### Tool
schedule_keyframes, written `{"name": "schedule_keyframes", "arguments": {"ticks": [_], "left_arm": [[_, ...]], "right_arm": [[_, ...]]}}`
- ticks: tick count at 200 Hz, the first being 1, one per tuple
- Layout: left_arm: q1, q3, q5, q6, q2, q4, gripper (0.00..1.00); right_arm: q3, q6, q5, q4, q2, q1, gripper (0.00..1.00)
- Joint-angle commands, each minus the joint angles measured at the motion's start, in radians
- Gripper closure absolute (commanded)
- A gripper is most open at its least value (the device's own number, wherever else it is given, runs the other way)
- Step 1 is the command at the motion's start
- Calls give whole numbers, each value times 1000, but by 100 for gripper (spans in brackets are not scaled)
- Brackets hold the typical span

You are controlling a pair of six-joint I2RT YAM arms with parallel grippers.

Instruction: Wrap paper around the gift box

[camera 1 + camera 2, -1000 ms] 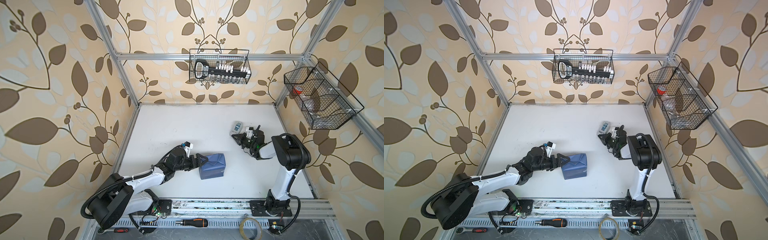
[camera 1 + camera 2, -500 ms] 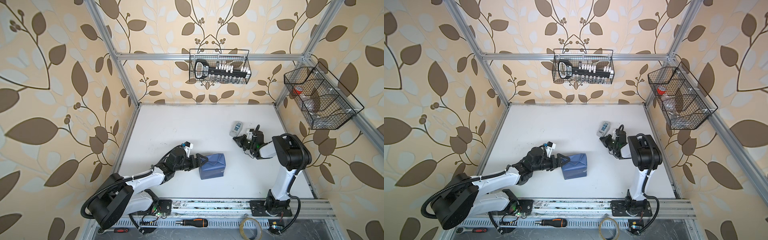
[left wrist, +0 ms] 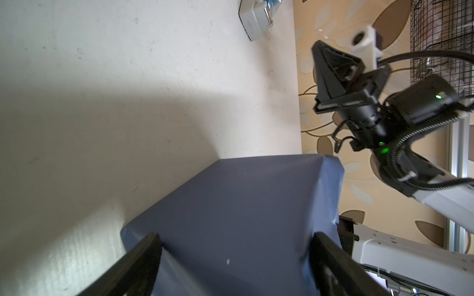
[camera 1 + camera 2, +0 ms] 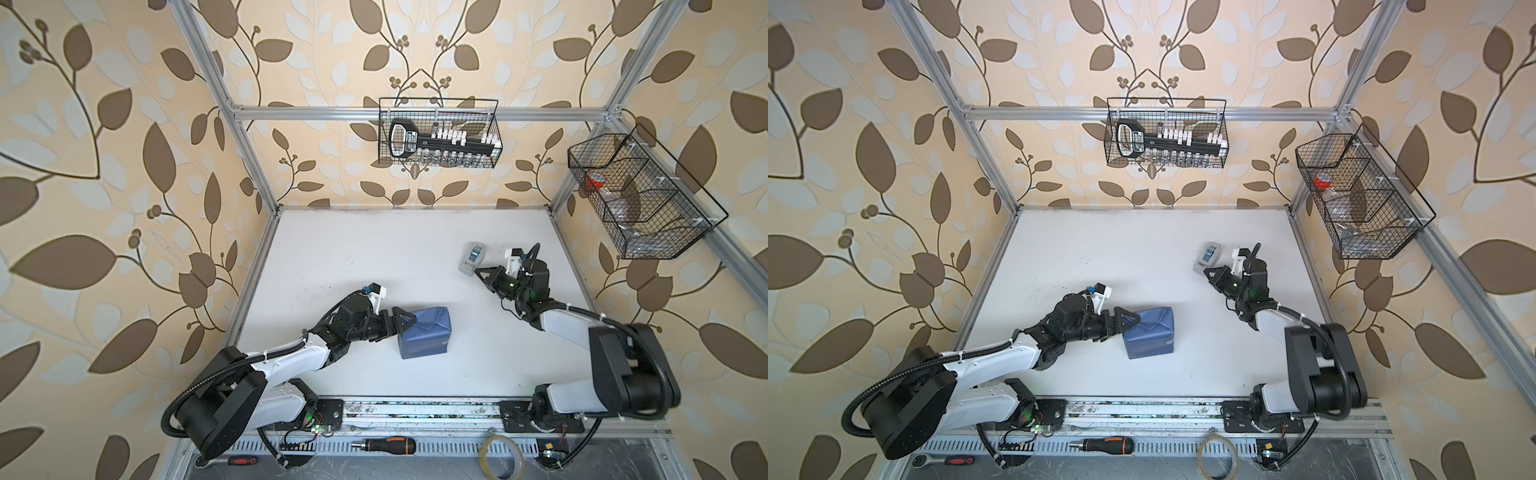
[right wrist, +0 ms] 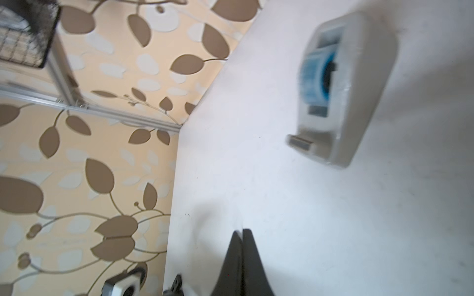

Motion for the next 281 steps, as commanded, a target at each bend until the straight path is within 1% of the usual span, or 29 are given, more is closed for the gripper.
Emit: {"name": "schedule_keyframes", "arguments": {"ticks": [1,13,28,35,42,62,90,118,172,226,281], "left_arm": [[-12,-19,-31,46,23,-190,9],[-13,-20,-35,46,20,-193,9],[-13,-20,-38,46,24,-189,8],[-13,-19,-35,66,27,-185,9],[-12,-20,-34,64,28,-182,9],[-13,-22,-37,65,20,-186,9],[-13,-20,-42,70,15,-196,9],[-12,-18,-41,72,20,-196,9],[-13,-16,-40,75,28,-191,9],[-12,-14,-41,77,33,-190,9],[-13,-11,-37,76,35,-190,9]], "right_arm": [[-22,-101,-72,-204,-127,82,100],[-13,-135,-96,-294,-199,152,100],[-10,-131,-127,-331,-270,225,100],[1,-129,-146,-358,-292,256,100],[14,-144,-146,-391,-313,292,100],[72,-204,-119,-527,-334,403,100],[112,-231,-102,-603,-334,496,100],[183,-311,-81,-735,-308,529,100],[260,-413,-73,-835,-242,562,100],[310,-453,-35,-852,-176,585,100],[328,-464,-39,-848,-134,593,100]]}}
